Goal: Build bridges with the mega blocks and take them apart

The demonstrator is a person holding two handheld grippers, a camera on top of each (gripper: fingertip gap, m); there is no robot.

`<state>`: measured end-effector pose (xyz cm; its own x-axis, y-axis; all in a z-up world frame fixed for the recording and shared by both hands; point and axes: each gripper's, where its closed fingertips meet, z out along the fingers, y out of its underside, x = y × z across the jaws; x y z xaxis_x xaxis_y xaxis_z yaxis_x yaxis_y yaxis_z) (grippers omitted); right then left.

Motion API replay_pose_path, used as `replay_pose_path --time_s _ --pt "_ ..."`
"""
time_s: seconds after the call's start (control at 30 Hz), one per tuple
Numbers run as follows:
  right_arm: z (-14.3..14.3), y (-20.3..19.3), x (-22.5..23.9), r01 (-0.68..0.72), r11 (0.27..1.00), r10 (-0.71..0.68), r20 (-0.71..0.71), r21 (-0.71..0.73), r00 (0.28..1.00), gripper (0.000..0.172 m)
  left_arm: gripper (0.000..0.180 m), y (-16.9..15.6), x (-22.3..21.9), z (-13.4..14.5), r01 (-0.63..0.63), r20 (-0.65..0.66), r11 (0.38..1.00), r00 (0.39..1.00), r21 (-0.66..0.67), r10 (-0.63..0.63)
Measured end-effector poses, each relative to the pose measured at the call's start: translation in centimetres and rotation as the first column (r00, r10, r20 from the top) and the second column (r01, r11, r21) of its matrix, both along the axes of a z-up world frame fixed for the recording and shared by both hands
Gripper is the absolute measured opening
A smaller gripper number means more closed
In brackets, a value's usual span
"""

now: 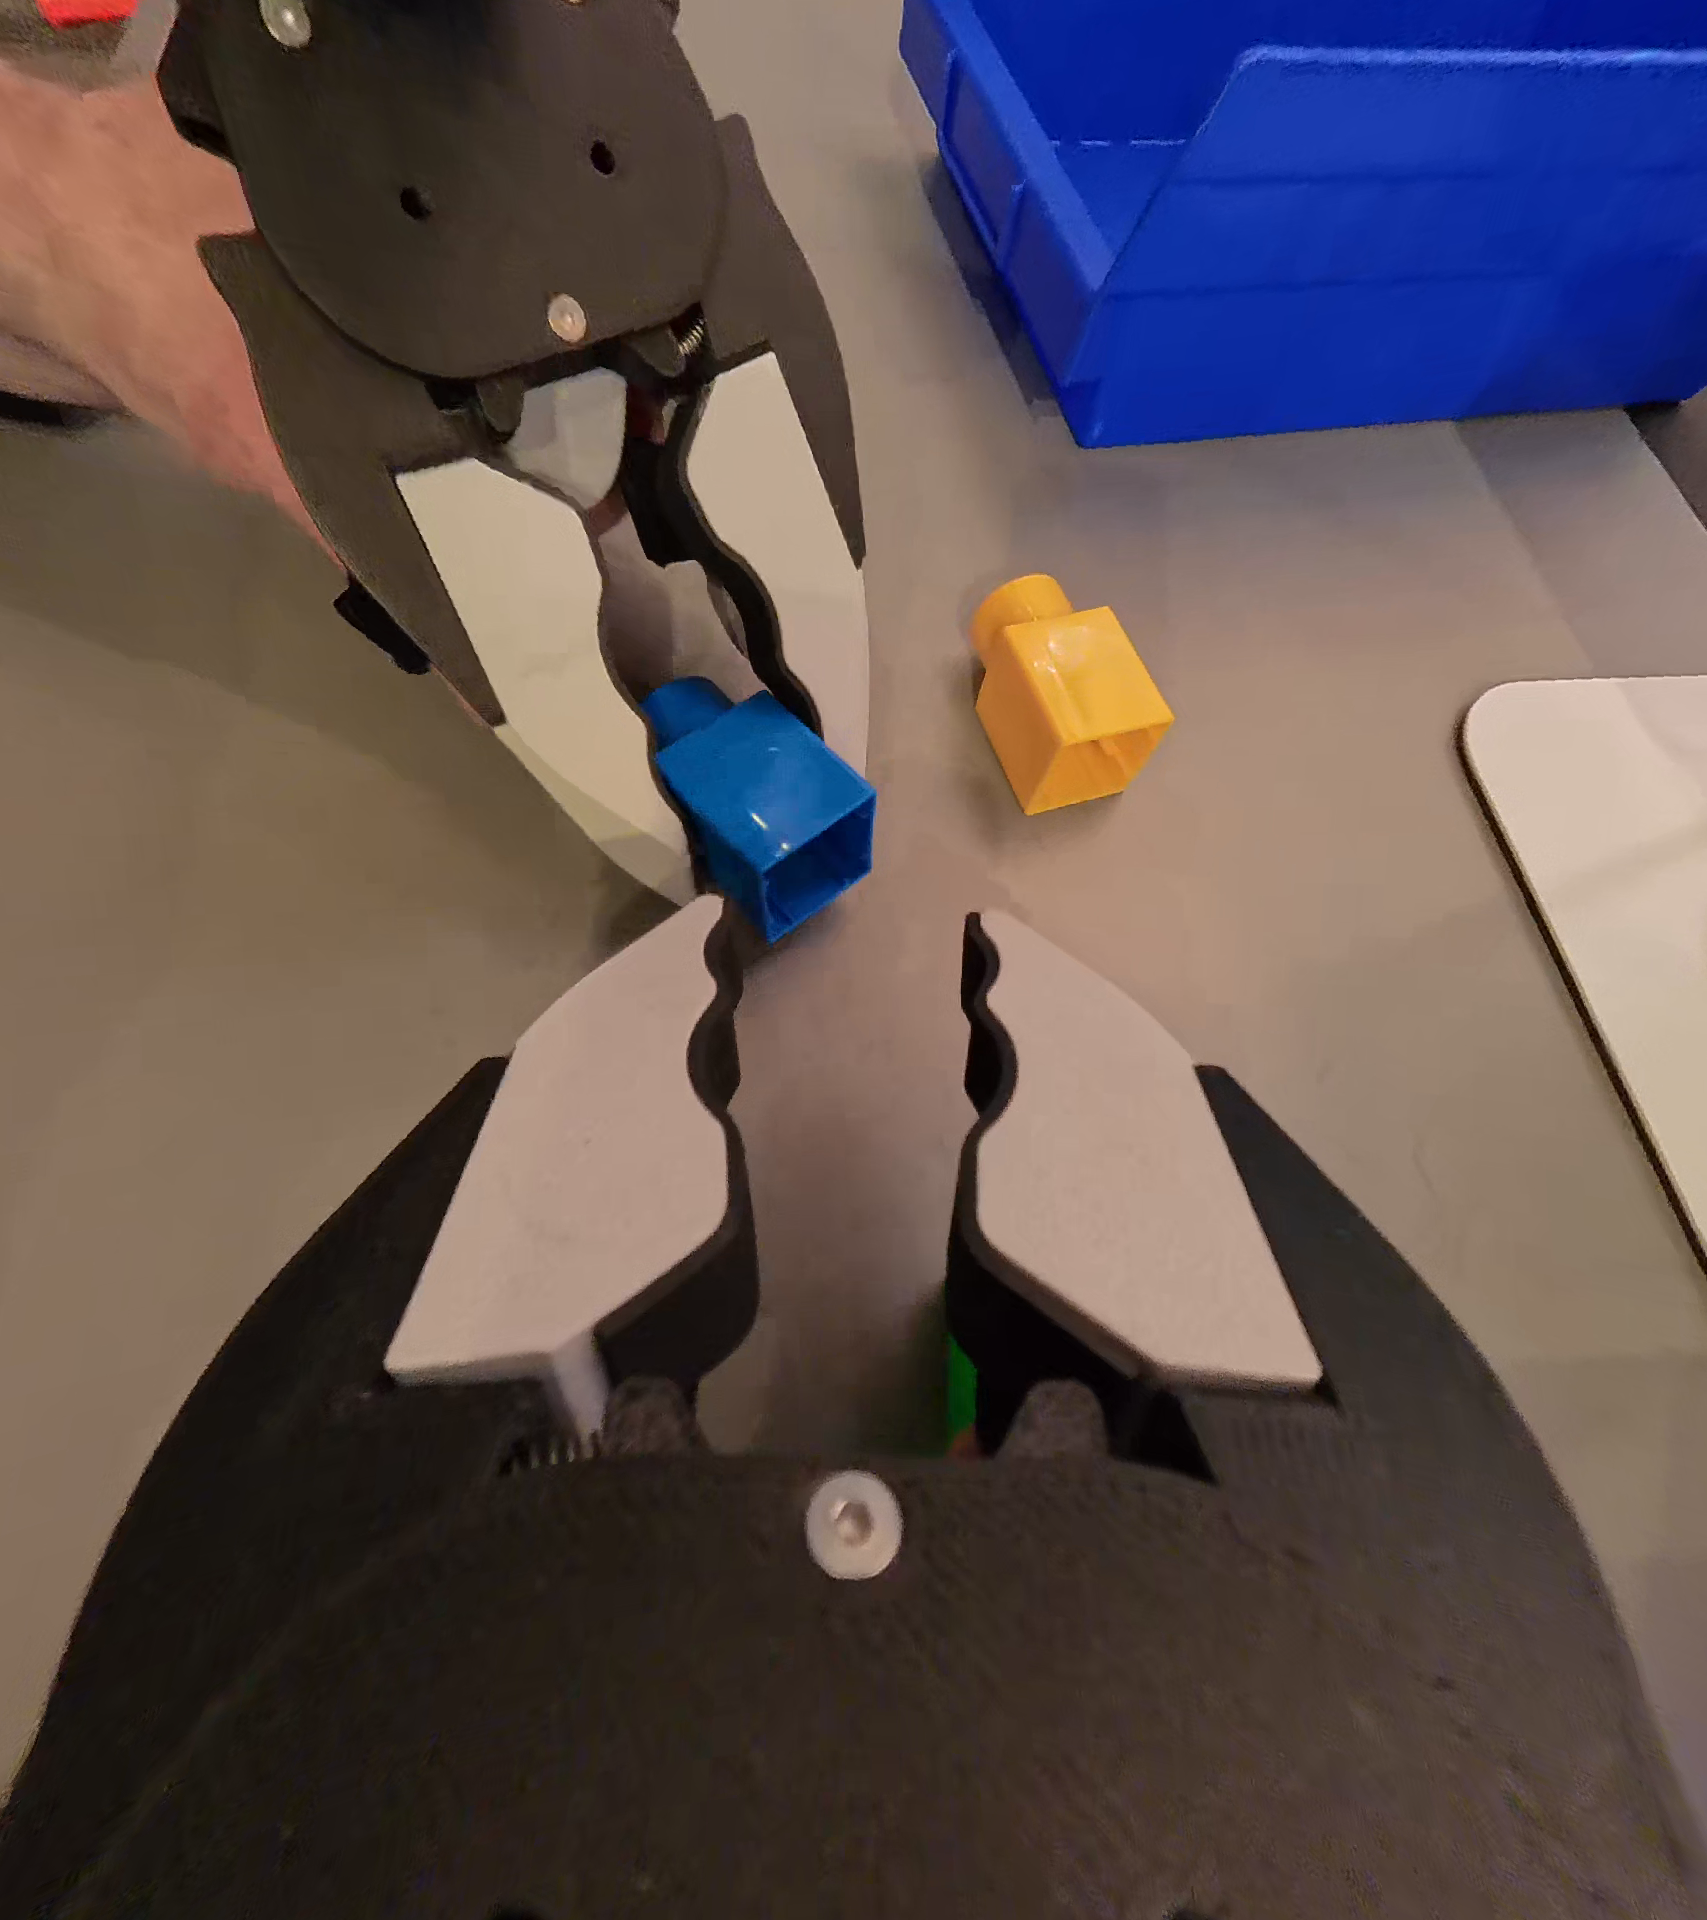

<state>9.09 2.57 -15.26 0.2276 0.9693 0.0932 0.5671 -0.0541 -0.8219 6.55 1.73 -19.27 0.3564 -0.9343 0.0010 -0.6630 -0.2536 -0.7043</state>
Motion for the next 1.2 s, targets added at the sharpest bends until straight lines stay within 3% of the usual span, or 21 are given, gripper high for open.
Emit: replay_pose_path --time_s 0.13,0.3,0.53,0.63,0.87,1.2 --pt "1.3 0.1 0.3 0.008 1.000 -0.007 -0.046 0.020 0.999 0.041 0.036 -0.6 1.0 3.4 0.098 0.155 0.995 0.983 0.033 -0.102" --pt "2.8 1.1 0.6 0.044 0.998 -0.040 -0.086 0.045 0.995 0.045 0.036 -1.0 1.1 4.0 0.195 0.150 0.980 0.968 0.048 -0.200" --pt "2.0 0.0 -1.9 -0.058 0.998 0.059 -0.036 0.028 0.998 0.039 0.036 -2.4 2.0 4.9 0.321 0.153 0.938 0.928 0.133 -0.339" --pt "2.6 -1.2 -2.7 -0.137 0.990 0.139 -0.072 0.022 0.988 0.016 0.036 -2.6 1.7 5.8 0.343 0.202 0.929 0.909 0.140 -0.366" --pt "3.1 -0.7 -3.1 -0.113 0.993 0.115 -0.087 0.032 0.990 0.013 0.037 -2.0 1.3 6.3 0.315 0.205 0.928 0.913 0.198 -0.353" --pt "3.3 0.0 -4.2 -0.077 0.995 0.065 -0.176 -0.062 0.982 0.012 0.065 -2.7 0.2 6.4 0.344 0.216 0.931 0.906 0.124 -0.364"
